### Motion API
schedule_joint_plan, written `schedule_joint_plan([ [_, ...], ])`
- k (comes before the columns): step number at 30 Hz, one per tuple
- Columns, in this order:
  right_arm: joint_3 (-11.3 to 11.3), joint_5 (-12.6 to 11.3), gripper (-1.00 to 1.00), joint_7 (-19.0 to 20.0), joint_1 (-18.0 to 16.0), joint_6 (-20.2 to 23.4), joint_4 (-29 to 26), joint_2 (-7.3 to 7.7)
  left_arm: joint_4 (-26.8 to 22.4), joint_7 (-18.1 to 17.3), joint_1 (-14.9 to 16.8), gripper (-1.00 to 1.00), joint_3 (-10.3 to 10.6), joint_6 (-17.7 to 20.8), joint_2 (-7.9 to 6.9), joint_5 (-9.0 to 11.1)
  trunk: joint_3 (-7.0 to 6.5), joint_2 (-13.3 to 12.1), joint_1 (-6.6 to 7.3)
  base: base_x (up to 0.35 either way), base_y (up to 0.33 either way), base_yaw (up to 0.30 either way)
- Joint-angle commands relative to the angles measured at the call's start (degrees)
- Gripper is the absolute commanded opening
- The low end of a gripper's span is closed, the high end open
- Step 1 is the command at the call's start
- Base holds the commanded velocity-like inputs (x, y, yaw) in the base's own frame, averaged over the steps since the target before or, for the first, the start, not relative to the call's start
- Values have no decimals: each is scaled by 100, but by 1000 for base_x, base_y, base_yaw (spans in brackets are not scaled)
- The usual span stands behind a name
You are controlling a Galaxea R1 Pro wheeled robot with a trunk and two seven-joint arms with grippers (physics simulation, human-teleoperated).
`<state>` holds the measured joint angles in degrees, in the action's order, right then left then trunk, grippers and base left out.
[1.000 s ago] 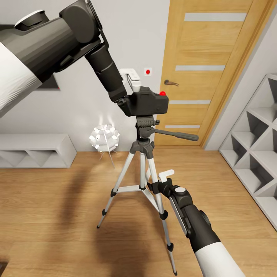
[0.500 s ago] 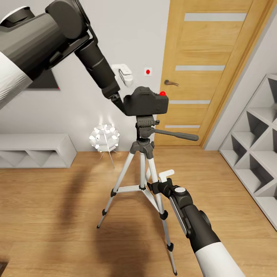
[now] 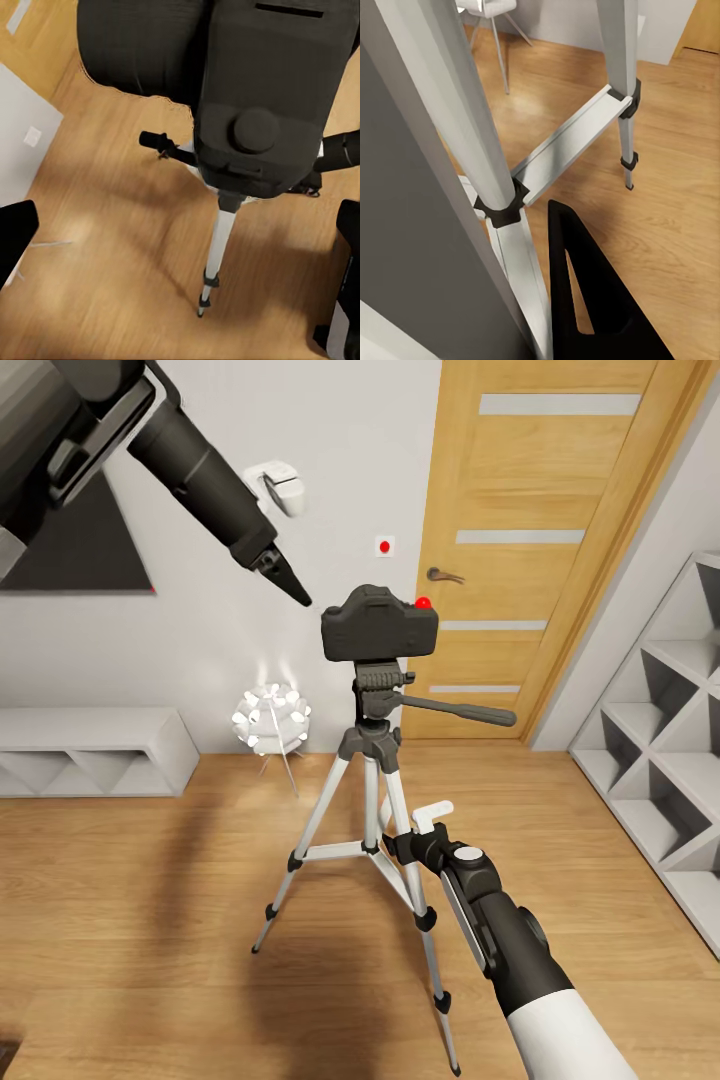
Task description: Attach the digital camera to the camera tripod in the bedroom.
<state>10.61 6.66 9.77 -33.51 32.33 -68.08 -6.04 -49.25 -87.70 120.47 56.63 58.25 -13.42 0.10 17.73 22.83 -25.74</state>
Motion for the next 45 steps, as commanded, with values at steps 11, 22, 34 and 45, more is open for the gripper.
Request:
schedule_joint_plan([
  [11, -7, 50, -100, 51, -1, 46, 49, -3, -2, 79, 12, 100, -47, 63, -294, 10, 12, 9, -4, 0, 0, 0],
  [22, -7, 46, -100, 51, -4, 46, 49, -8, 90, 514, 1, 100, -38, 77, -1055, 71, 12, 9, -4, 0, 0, 0],
  [34, -7, 45, -100, 51, -3, 45, 55, -10, 143, 1169, -559, 100, -30, 82, -2076, 110, 12, 9, -4, 0, 0, 0],
  [45, -7, 46, -100, 46, -2, 45, 66, -11, 615, 2808, -2031, 100, -10, 67, -2206, 105, 12, 9, -4, 0, 0, 0],
])
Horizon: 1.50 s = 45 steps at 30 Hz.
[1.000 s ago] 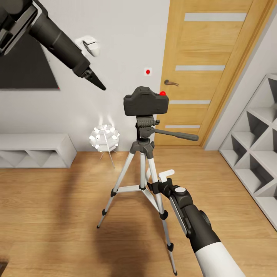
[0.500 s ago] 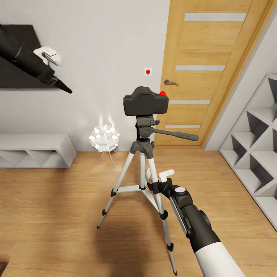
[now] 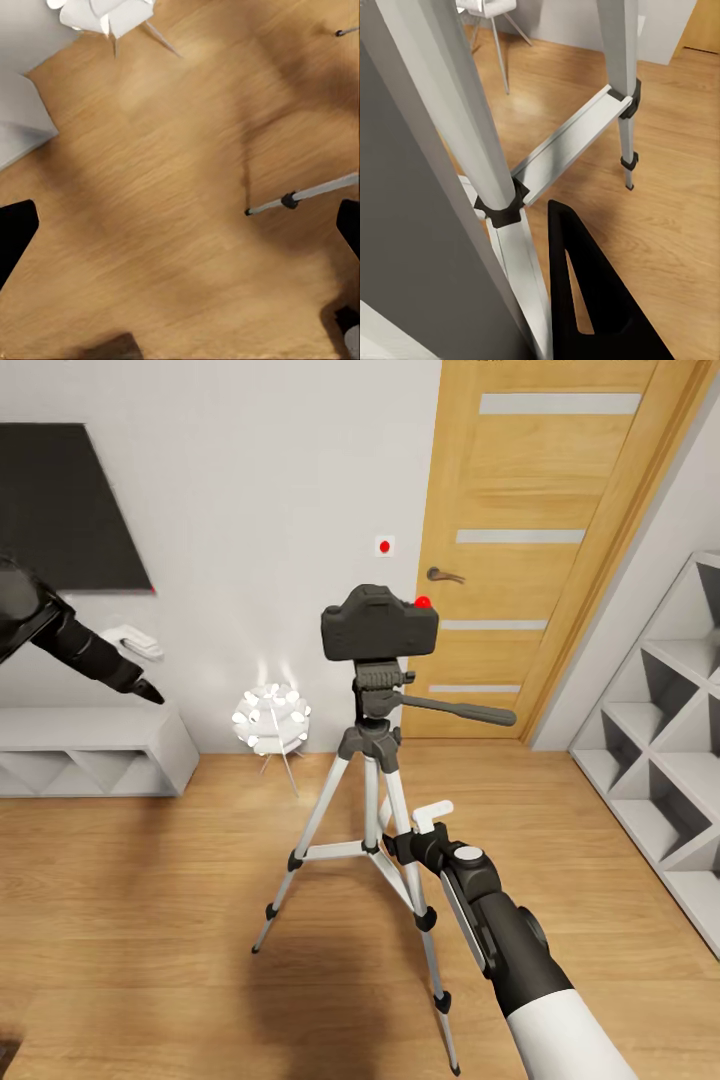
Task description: Attach the digital camera to the camera tripod in the bedroom.
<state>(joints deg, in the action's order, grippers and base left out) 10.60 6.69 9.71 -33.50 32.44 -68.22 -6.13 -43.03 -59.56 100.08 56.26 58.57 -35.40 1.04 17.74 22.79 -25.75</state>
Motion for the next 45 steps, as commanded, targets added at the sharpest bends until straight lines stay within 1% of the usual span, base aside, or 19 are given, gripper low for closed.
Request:
schedule_joint_plan([
  [1, -5, 43, -100, 52, -2, 34, 81, -3, 48, 205, -158, 100, 29, 33, 35, 11, 11, 12, -3, 0, 0, 0],
  [3, -5, 43, -100, 54, -1, 34, 81, -3, 162, 660, -520, 100, 27, 26, 148, 11, 11, 12, -3, 0, 0, 0],
  [4, -5, 43, -100, 54, 0, 34, 81, -3, 287, 1152, -893, 100, 20, 17, 295, 11, 11, 12, -3, 0, 0, 0],
  [9, -5, 42, -100, 56, -3, 34, 81, -3, 671, 2502, -1757, 100, 12, -4, 742, 11, 11, 12, -3, 0, 0, 0],
  [10, -5, 42, -100, 56, -3, 34, 81, -3, 843, 3055, -2074, 100, 10, -20, 943, 11, 11, 12, -3, 0, 0, 0],
  [13, -5, 42, -100, 57, -4, 34, 86, -3, 1130, 3817, -2518, 100, 5, -156, 1242, 18, 11, 12, -3, 0, 0, 0],
  [16, -5, 42, -100, 57, -4, 34, 88, -3, 1629, 4631, -3045, 100, -2, -669, 1572, 96, 11, 12, -3, 0, 0, 0],
  [20, -5, 42, -100, 57, -1, 34, 89, -3, 2317, 5124, -3415, 100, -40, -1448, 1783, 443, 11, 12, -3, 0, 0, 0],
  [21, -5, 42, -100, 57, -1, 34, 90, -3, 2734, 5253, -3527, 100, -94, -1892, 1847, 789, 11, 12, -3, 0, 0, 0],
  [24, -5, 42, -100, 57, 0, 34, 90, -3, 3361, 5364, -3638, 100, -181, -2634, 1905, 1521, 11, 12, -3, 0, 0, 0],
  [27, -5, 42, -100, 57, 1, 34, 90, -3, 3823, 5430, -3739, 100, -239, -3451, 1927, 2446, 11, 12, -3, 0, 0, 0],
  [28, -5, 42, -100, 57, 1, 34, 90, -3, 3996, 5475, -3879, 100, -261, -3964, 1923, 3111, 11, 12, -3, 0, 0, 0],
  [33, -5, 42, -100, 57, 0, 34, 90, -3, 4197, 5538, -4461, 100, -287, -4993, 1917, 4765, 11, 12, -3, 0, 0, 0],
  [34, -5, 42, -100, 57, 0, 34, 90, -3, 4232, 5550, -4702, 100, -292, -5274, 1916, 5403, 11, 12, -3, 0, 0, 0],
  [39, -5, 42, -100, 57, 1, 34, 90, -3, 4277, 5563, -5198, 100, -297, -5623, 1914, 6860, 11, 12, -3, 0, 1, 0],
  [40, -5, 42, -100, 57, 1, 36, 90, -3, 4284, 5563, -5392, 100, -298, -5681, 1918, 7370, 11, 12, -3, 0, 57, 0],
  [42, -5, 42, -100, 57, 1, 39, 90, -3, 4284, 5562, -5602, 100, -297, -5732, 1930, 7832, 11, 12, -3, 0, 113, 0],
  [43, -5, 42, -100, 57, 1, 40, 90, -3, 4283, 5562, -5820, 100, -295, -5776, 1945, 8240, 11, 12, -3, 0, 182, 0],
  [45, -5, 42, -100, 57, 0, 45, 90, -3, 4281, 5561, -6045, 100, -294, -5808, 1958, 8585, 11, 12, -3, 0, 188, 0],
])
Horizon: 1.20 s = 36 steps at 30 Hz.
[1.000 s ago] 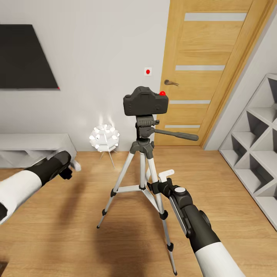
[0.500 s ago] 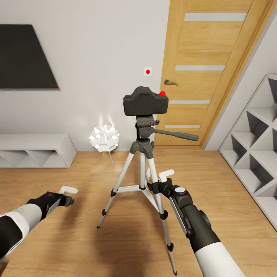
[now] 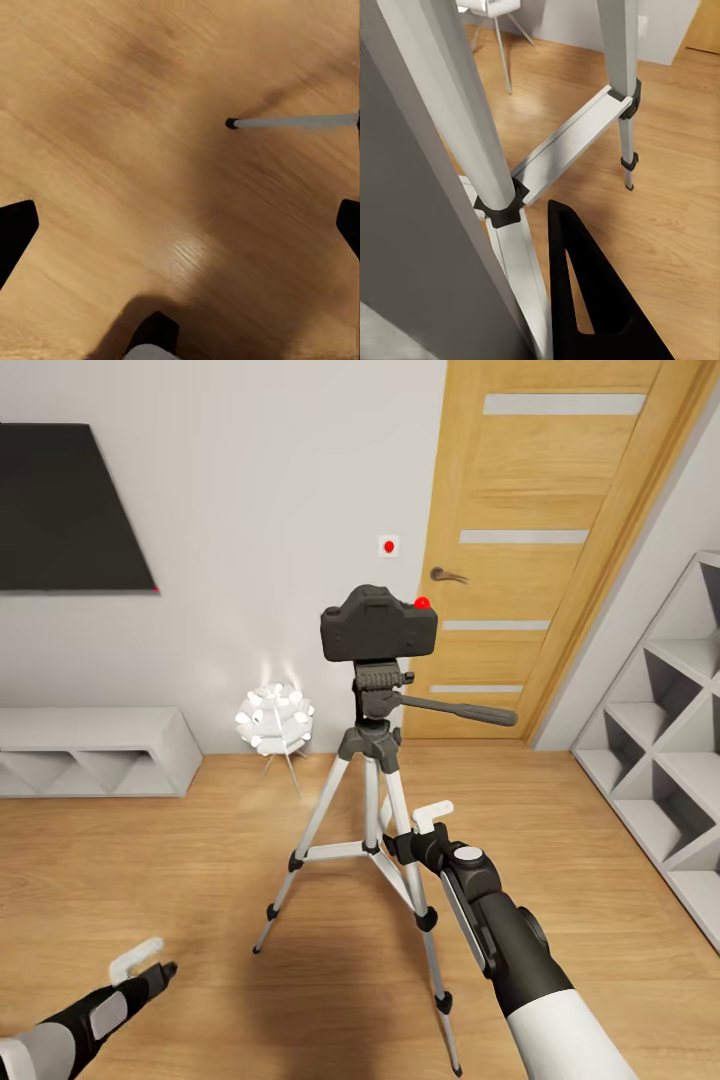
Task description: Attach the digital camera to the camera tripod in the bedroom.
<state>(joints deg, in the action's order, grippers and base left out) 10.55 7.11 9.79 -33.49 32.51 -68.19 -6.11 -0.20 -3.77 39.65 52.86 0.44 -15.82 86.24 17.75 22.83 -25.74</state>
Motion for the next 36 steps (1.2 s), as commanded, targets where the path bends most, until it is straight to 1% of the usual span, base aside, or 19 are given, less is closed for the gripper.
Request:
schedule_joint_plan([
  [1, 0, 1, -100, 49, -1, 39, 86, -4, -5, -18, -108, 100, 49, -9, 10, 213, 10, 9, -4, 0, 157, 0],
  [2, 0, 1, -100, 49, 0, 42, 86, -4, -8, -18, -301, 100, 52, -31, 52, 456, 10, 9, -4, 0, 100, 0],
  [3, 0, 1, -100, 49, 0, 46, 86, -4, -6, -18, -458, 100, 53, -45, 136, 628, 10, 9, -4, 0, 64, 0],
  [6, 0, 0, -100, 49, 0, 52, 86, -4, 2, -11, -631, 100, 51, -52, 302, 760, 10, 9, -4, 0, 42, 0],
  [8, 0, -1, -100, 49, 0, 55, 86, -4, 5, 3, -731, 100, 51, -56, 401, 809, 10, 9, -4, 0, 24, 0],
  [9, 0, 0, -100, 49, 0, 58, 86, -4, 6, 34, -821, 100, 52, -56, 473, 838, 10, 9, -4, 0, 13, 0],
  [16, 0, -6, -100, 49, 0, 58, 113, -4, 5, 255, -1004, 100, 68, -4, 633, 869, 10, 9, -4, 0, 6, 0],
  [17, 0, -6, -100, 49, -1, 50, 139, -4, 4, 334, -1033, 100, 79, 18, 681, 865, 10, 9, -4, 0, 2, 0],
  [20, 0, -7, -100, 49, 0, 41, 174, -4, 4, 469, -1080, 100, 94, 88, 759, 831, 10, 9, -4, 0, 1, 0],
  [23, 0, -7, -100, 49, 0, 37, 196, -4, 3, 603, -1143, 100, 107, 234, 859, 695, 10, 9, -4, 0, 0, 0],
  [24, -2, -7, -100, 49, -3, 33, 204, -4, 3, 680, -1183, 100, 111, 356, 935, 527, 10, 9, -4, 0, 0, 0],
  [26, -2, -7, -100, 49, -2, 31, 209, -4, 3, 740, -1214, 100, 114, 477, 1003, 302, 10, 9, -4, 0, 0, 0],
  [29, -4, -4, -100, 49, -2, 29, 214, -4, 3, 793, -1259, 100, 117, 617, 1079, -102, 10, 9, -4, 0, 0, 0],
  [30, -4, -2, -100, 49, -3, 30, 215, -4, 0, 811, -1289, 100, 118, 673, 1110, -365, 10, 9, -4, 0, 0, 0],
  [33, -6, -1, -100, 49, -1, 28, 217, -4, -3, 827, -1326, 100, 119, 722, 1138, -677, 10, 9, -4, 0, 0, 0],
  [36, -8, 1, -100, 49, -2, 28, 218, -4, -5, 830, -1353, 100, 119, 752, 1158, -896, 10, 9, -4, 0, 0, 0],
])
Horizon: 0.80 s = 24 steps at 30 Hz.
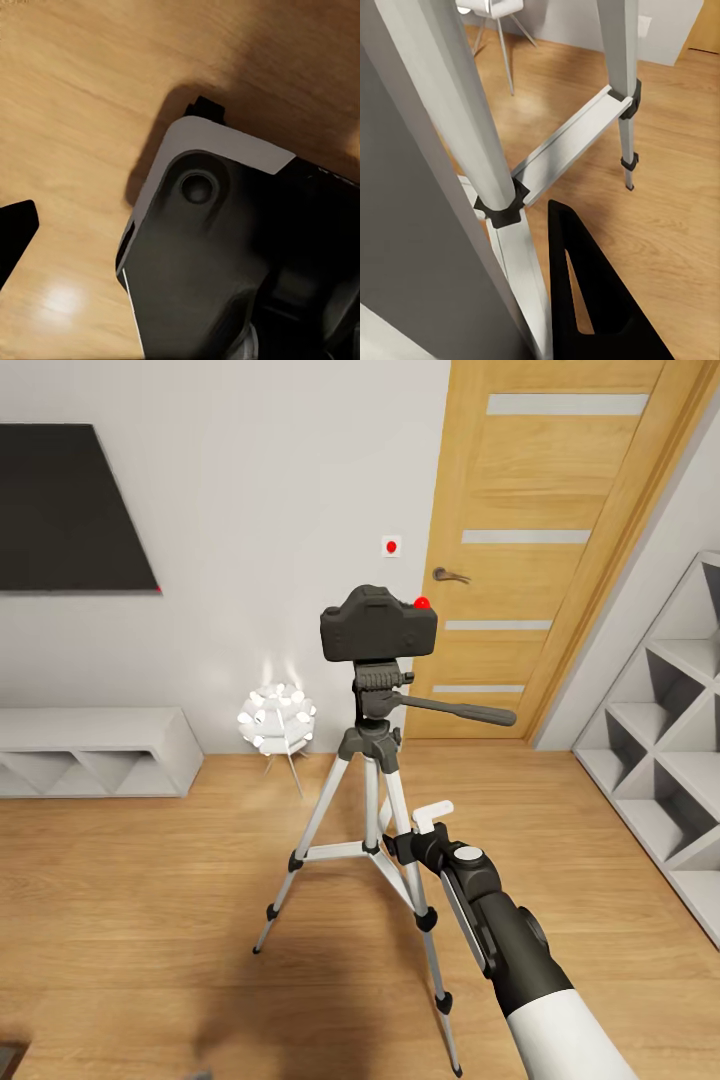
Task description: Attach the digital camera to the camera tripod in the bedroom.
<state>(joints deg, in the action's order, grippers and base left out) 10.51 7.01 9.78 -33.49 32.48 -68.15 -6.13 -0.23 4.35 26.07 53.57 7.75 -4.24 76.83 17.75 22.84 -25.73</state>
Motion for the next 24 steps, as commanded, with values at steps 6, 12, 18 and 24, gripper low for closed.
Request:
schedule_joint_plan([
  [6, -5, 11, -100, 50, -1, 31, 215, 0, -3, -1, -9, 100, 45, 42, 11, -60, 10, 7, -5, 0, 0, 0],
  [12, -1, 11, -100, 50, -1, 29, 215, 2, -4, -6, -13, 100, 43, 50, 50, -90, 10, 7, -5, 0, 0, 0],
  [18, -1, 11, -100, 50, 0, 20, 215, 4, -7, -12, -29, 100, 41, 54, 68, -96, 10, 7, -5, 0, 0, 0],
  [24, -1, 8, 100, 55, 0, 14, 215, 6, -5, -27, -53, 100, 40, 35, 126, -96, 10, 7, -5, 0, 0, 0],
])
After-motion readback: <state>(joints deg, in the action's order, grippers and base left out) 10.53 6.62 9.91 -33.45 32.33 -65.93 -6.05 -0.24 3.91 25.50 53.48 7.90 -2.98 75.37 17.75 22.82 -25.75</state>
